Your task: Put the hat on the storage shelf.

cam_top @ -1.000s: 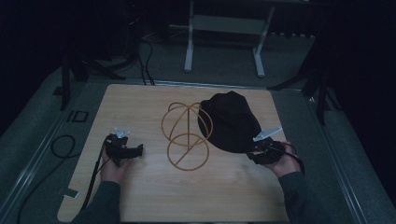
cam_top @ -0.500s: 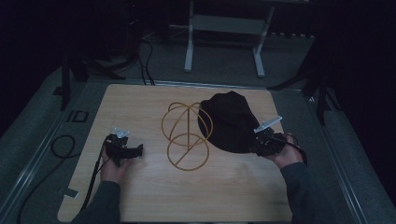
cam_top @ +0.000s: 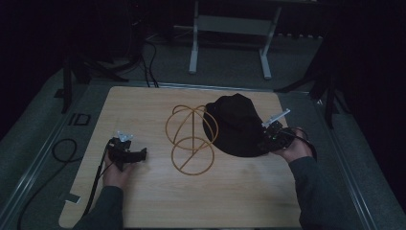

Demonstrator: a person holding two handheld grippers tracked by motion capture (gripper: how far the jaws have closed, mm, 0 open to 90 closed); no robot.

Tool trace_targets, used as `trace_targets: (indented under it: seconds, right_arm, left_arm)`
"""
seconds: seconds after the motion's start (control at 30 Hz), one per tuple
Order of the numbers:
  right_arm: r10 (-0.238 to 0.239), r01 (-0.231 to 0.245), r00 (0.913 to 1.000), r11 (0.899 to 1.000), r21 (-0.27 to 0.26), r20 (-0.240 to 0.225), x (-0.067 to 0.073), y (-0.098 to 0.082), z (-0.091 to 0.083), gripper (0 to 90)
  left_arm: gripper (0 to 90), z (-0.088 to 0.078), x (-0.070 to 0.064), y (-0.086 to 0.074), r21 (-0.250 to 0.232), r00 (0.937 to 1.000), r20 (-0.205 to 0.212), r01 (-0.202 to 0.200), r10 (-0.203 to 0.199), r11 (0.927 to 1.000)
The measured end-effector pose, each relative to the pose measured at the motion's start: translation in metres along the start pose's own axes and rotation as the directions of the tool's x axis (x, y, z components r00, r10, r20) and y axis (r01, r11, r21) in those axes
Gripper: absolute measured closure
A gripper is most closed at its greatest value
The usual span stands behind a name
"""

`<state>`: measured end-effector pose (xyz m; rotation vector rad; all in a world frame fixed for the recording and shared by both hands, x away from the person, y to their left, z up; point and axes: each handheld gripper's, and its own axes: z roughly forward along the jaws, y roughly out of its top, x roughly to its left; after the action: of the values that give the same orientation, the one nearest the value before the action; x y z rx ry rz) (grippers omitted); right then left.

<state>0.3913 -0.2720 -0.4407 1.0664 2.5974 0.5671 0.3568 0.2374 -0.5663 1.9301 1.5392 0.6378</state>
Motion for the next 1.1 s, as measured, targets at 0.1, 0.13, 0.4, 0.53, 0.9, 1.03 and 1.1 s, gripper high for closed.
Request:
trace_targets:
  seconds: [0.1,0.13,0.4,0.53,0.9,1.03,1.1]
  right_arm:
    - [-0.004,0.004,1.0,1.0,0.009,0.003,-0.002,0.004,0.0,54.6]
    - [-0.007,0.007,1.0,1.0,0.014,0.005,-0.003,0.006,0.0,54.6]
    - [-0.004,0.003,0.9998,0.999,0.048,0.017,-0.013,0.015,0.0,54.3]
    - [-0.005,0.003,0.9998,0.998,0.064,0.018,-0.018,0.019,0.0,54.0]
    - [-0.029,0.028,0.9996,0.993,0.114,0.008,-0.023,0.035,0.003,51.9]
    - [-0.036,0.036,0.9993,0.991,0.132,0.002,-0.025,0.043,0.004,51.7]
    - [-0.042,0.042,0.9991,0.989,0.139,0.001,-0.027,0.046,0.005,51.7]
  left_arm:
    - [7.7,0.0,0.0,0.0,0.0,1.0,0.0,0.0,0.0,1.0]
    - [7.7,0.0,0.0,0.0,0.0,1.0,0.0,0.0,0.0,1.0]
    - [7.7,0.0,0.0,0.0,0.001,1.0,0.0,0.0,0.0,1.0]
    - [7.7,0.0,0.0,0.0,0.001,1.0,0.0,0.0,0.0,1.0]
    - [7.7,0.0,0.0,0.0,0.001,1.0,0.0,0.0,0.0,1.0]
    - [7.7,0.0,0.0,0.0,0.001,1.0,0.0,0.0,0.0,1.0]
    - [7.7,0.0,0.0,0.0,0.001,1.0,0.0,0.0,0.0,1.0]
